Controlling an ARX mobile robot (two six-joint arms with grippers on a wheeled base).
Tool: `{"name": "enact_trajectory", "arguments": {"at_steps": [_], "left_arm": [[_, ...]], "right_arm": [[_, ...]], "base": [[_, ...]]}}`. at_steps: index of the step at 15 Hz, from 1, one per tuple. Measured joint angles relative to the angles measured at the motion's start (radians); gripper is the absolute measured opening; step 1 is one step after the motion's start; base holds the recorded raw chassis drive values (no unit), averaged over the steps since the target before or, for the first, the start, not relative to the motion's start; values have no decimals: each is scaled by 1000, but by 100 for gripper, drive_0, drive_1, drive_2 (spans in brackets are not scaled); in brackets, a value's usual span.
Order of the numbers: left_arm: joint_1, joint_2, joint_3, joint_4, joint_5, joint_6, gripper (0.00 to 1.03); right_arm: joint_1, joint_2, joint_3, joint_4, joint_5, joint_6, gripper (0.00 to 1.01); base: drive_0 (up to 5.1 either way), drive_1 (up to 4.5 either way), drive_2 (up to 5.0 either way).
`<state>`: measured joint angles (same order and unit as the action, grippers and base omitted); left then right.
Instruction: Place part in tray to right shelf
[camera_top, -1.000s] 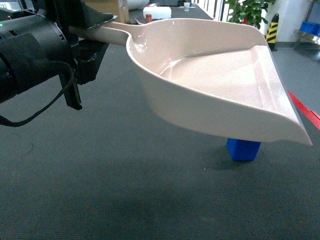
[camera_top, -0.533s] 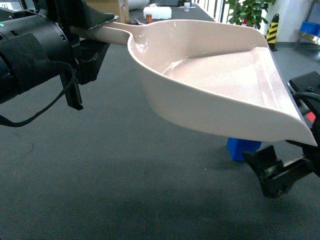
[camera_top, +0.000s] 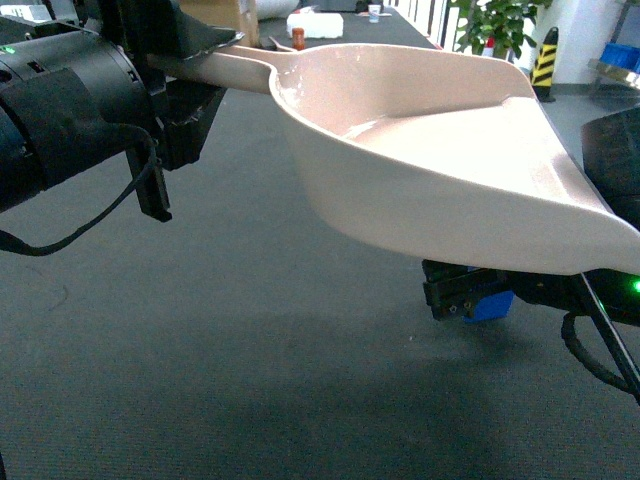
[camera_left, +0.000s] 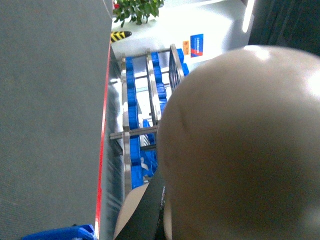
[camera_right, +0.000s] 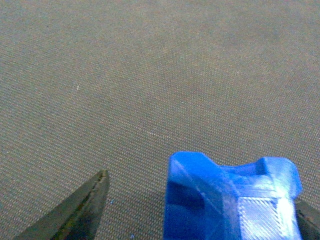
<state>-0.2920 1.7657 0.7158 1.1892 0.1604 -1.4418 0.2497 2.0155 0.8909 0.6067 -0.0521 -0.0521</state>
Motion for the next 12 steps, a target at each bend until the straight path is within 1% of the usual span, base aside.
{"name": "enact_trajectory", "arguments": {"at_steps": [2,3,4,5,6,7,8,9,10,11,12], "left_arm": [[5,0,0,-2,-4,0,16],[5,0,0,0,-3,-1,16],[5,0,0,0,-2,-4,16],[5,0,0,0,0,-13,16],[5,0,0,0,0,-13,16],[5,0,0,0,-1,-13,16],[5,0,0,0,0,-13,16],[5,0,0,0,0,-13,16],[5,0,0,-1,0,-13,16],[5,0,0,0,0,-13,16],[5,0,0,0,-1,-13,16]], "right_arm": [[12,-5,-13,41,47,20,65],[7,-26,-47,66,70,34,54],[-15,-67,-96,67,76,40,47],[-49,-117,-147,55,80,42,47],[-105,-192,-216,57,77,55,47],[-217,-383,-321,15,51,63,46],[-282,-667,-349,-95,-16,91,46],[-260,-796,-319,-110,-52,121,46],[-226,-868,-277,-105,-68,148,46],[-170,-924,-217,-95,-85,192,46],[-102,-937,-166,-83,-95,246,46]], "base": [[0,0,0],[0,0,0],[0,0,0],[0,0,0],[0,0,0],[0,0,0],[0,0,0],[0,0,0],[0,0,0],[0,0,0],[0,0,0]]}}
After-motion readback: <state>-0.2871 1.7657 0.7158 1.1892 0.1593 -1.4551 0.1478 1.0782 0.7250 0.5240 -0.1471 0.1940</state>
